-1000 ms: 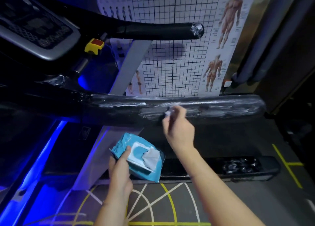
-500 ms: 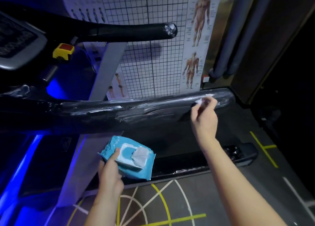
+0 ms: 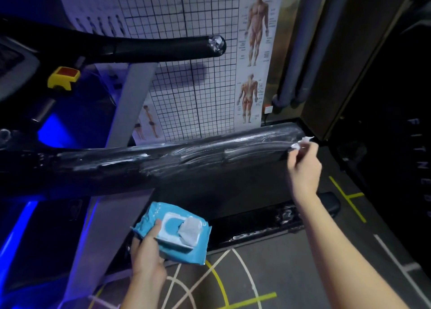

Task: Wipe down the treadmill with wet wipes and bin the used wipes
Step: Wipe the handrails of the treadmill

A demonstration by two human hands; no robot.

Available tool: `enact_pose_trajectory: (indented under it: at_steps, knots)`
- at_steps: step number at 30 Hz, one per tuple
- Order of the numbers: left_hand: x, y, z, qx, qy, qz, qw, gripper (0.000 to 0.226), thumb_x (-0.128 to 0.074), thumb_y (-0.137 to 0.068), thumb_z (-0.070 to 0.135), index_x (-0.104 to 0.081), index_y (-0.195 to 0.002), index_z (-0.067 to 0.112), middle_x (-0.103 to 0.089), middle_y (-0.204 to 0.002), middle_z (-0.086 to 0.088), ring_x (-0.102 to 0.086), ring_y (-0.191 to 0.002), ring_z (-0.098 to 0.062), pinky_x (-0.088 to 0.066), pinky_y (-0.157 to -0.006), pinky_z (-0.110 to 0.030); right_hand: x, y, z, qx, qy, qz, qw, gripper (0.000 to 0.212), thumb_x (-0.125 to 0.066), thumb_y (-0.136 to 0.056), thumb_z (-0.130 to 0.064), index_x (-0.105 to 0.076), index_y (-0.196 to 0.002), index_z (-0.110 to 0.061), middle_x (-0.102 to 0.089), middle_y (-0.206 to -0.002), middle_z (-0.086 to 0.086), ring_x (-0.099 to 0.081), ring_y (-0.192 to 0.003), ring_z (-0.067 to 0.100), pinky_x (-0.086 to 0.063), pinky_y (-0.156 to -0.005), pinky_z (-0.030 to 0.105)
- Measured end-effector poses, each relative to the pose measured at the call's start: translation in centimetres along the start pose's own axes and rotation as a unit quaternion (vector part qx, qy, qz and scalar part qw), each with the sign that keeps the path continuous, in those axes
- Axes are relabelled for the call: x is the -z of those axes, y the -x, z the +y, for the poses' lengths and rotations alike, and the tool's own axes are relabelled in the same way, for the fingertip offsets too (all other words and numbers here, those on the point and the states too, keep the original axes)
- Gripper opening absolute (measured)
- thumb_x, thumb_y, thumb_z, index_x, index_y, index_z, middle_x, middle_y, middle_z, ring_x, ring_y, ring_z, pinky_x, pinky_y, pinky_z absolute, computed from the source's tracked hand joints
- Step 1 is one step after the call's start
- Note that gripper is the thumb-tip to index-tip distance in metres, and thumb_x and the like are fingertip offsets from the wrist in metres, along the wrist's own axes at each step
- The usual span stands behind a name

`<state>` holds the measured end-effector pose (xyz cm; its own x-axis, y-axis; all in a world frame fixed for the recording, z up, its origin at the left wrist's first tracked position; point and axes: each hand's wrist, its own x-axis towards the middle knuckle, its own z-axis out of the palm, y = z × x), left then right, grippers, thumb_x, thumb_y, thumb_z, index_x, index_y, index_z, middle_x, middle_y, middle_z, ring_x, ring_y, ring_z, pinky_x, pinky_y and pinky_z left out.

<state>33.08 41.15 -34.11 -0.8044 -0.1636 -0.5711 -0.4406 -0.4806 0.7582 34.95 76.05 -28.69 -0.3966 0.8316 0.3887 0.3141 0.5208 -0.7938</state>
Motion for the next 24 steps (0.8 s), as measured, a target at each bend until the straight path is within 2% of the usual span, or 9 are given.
enact_pose_trajectory:
  at_steps: [3,5,7,12,15,17,20,21,24]
  knots:
    - [-1.1,0.1,0.1,0.005,-0.007,-0.012,1.0,0.043,-0.067,-0.1,0.009,-0.06,-0.142,0.013,-0.07,-0.127,-0.013,-0.068,-0.085,-0.024,-0.053,-0.037,-0.03,-1.0,2.7,-2.4,0.147,-0.033,-0.047,0.987,0.023,-0.06,-0.097,-0.019,-0.059,-0.12,-0.017,-0.071,-0.108,0.006,-0.066,-0.097,0.031,-0.049,-0.082,0.035]
    - [-2.1,0.0,0.0,-0.002,-0.01,-0.024,1.0,0.044,-0.067,-0.099,0.008,-0.061,-0.143,0.01,-0.07,-0.131,-0.013,-0.07,-0.087,-0.023,-0.057,-0.048,-0.029,-2.8,5.1,-4.0,0.282,-0.012,-0.111,0.953,0.023,-0.065,-0.092,-0.013,-0.063,-0.114,-0.014,-0.065,-0.103,0.003,-0.06,-0.094,0.025,-0.05,-0.078,0.035]
    - [-2.8,-0.3,-0.1,-0.002,-0.008,-0.033,0.999,0.044,-0.069,-0.098,0.009,-0.061,-0.142,0.009,-0.071,-0.132,-0.016,-0.071,-0.092,-0.024,-0.057,-0.063,-0.034,-4.1,5.7,-4.7,0.343,0.001,-0.132,0.93,0.022,-0.067,-0.086,-0.005,-0.064,-0.108,-0.009,-0.059,-0.102,0.006,-0.056,-0.094,0.025,-0.051,-0.072,0.035]
    - [-2.8,-0.8,0.1,0.0,-0.006,-0.044,0.999,0.044,-0.071,-0.097,0.012,-0.063,-0.14,0.009,-0.072,-0.128,-0.016,-0.072,-0.105,-0.034,-0.057,-0.078,-0.041,-2.9,0.0,-1.9,0.226,-0.013,0.009,0.974,0.018,-0.061,-0.086,0.002,-0.063,-0.103,0.0,-0.054,-0.112,0.018,-0.051,-0.105,0.027,-0.045,-0.097,0.03]
    - [-2.4,-1.2,0.0,-0.003,0.0,-0.041,0.999,0.044,-0.071,-0.098,0.012,-0.063,-0.141,0.009,-0.071,-0.131,-0.016,-0.072,-0.105,-0.032,-0.056,-0.075,-0.04,-0.8,-3.5,-0.3,0.132,-0.016,0.073,0.988,0.013,-0.056,-0.087,0.0,-0.062,-0.098,-0.001,-0.055,-0.101,0.019,-0.056,-0.095,0.034,-0.049,-0.087,0.046]
    - [-2.3,-1.2,0.0,-0.002,0.0,-0.03,1.0,0.044,-0.07,-0.098,0.011,-0.062,-0.142,0.009,-0.071,-0.13,-0.016,-0.072,-0.098,-0.027,-0.054,-0.071,-0.038,-0.1,-3.3,-1.1,0.105,-0.017,0.085,0.991,0.013,-0.057,-0.086,0.0,-0.063,-0.097,-0.001,-0.055,-0.097,0.018,-0.056,-0.089,0.033,-0.049,-0.083,0.042]
    - [-2.5,-1.3,0.1,0.0,-0.001,-0.026,1.0,0.045,-0.069,-0.098,0.008,-0.061,-0.142,0.008,-0.071,-0.13,-0.016,-0.071,-0.092,-0.026,-0.053,-0.069,-0.038,-1.3,1.1,-4.9,0.195,-0.075,0.002,0.978,0.024,-0.062,-0.082,0.004,-0.064,-0.105,-0.003,-0.057,-0.098,0.013,-0.054,-0.089,0.022,-0.04,-0.085,0.012]
    - [-2.5,-1.4,0.1,-0.002,-0.001,-0.024,1.0,0.045,-0.069,-0.098,0.007,-0.062,-0.142,0.008,-0.071,-0.13,-0.016,-0.071,-0.093,-0.027,-0.053,-0.07,-0.038,-2.3,2.9,-6.2,0.246,-0.074,-0.054,0.965,0.031,-0.065,-0.081,0.004,-0.064,-0.11,-0.004,-0.058,-0.101,0.011,-0.054,-0.092,0.021,-0.038,-0.087,0.01]
    - [-2.7,-1.4,0.5,-0.008,0.002,-0.021,1.0,0.045,-0.069,-0.097,0.006,-0.062,-0.141,0.008,-0.071,-0.131,-0.016,-0.071,-0.097,-0.029,-0.055,-0.073,-0.038,-4.9,5.4,-8.3,0.345,-0.035,-0.134,0.928,0.038,-0.068,-0.081,0.0,-0.067,-0.118,-0.009,-0.058,-0.103,0.008,-0.054,-0.096,0.025,-0.047,-0.083,0.028]
